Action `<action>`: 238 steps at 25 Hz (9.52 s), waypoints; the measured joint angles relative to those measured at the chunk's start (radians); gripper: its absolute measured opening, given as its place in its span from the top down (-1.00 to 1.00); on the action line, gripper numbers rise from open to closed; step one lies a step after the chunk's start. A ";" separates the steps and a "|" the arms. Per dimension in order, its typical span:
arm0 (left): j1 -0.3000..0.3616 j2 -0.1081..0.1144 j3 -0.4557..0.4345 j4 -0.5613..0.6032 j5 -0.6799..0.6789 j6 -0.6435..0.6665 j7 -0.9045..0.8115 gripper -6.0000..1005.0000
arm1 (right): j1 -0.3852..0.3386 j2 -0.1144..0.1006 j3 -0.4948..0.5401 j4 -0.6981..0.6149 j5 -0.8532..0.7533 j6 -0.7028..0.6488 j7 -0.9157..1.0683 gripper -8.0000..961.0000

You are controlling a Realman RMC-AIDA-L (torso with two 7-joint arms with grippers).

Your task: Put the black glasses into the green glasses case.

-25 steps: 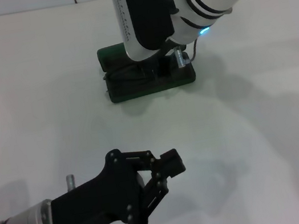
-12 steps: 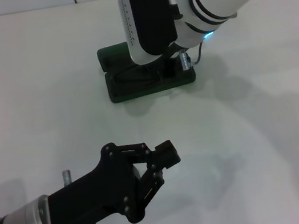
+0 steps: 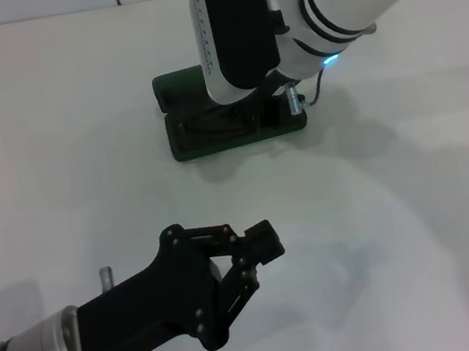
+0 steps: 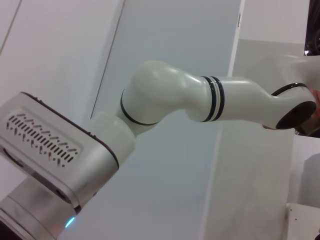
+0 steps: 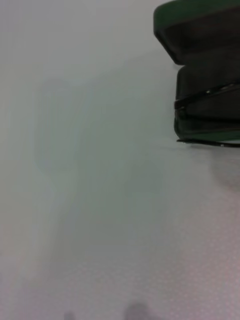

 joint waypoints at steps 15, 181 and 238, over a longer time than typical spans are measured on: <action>0.007 -0.001 0.000 0.000 0.000 -0.001 0.002 0.83 | 0.008 0.000 -0.007 -0.003 -0.001 0.004 0.004 0.70; -0.328 -0.035 0.074 1.068 1.982 -0.942 -1.828 0.45 | -1.051 -0.029 1.331 -0.158 0.408 -0.766 -0.614 0.60; -0.416 -0.037 0.130 0.963 1.983 -0.946 -1.894 0.75 | -1.044 -0.029 1.345 -0.115 0.415 -0.763 -0.641 0.60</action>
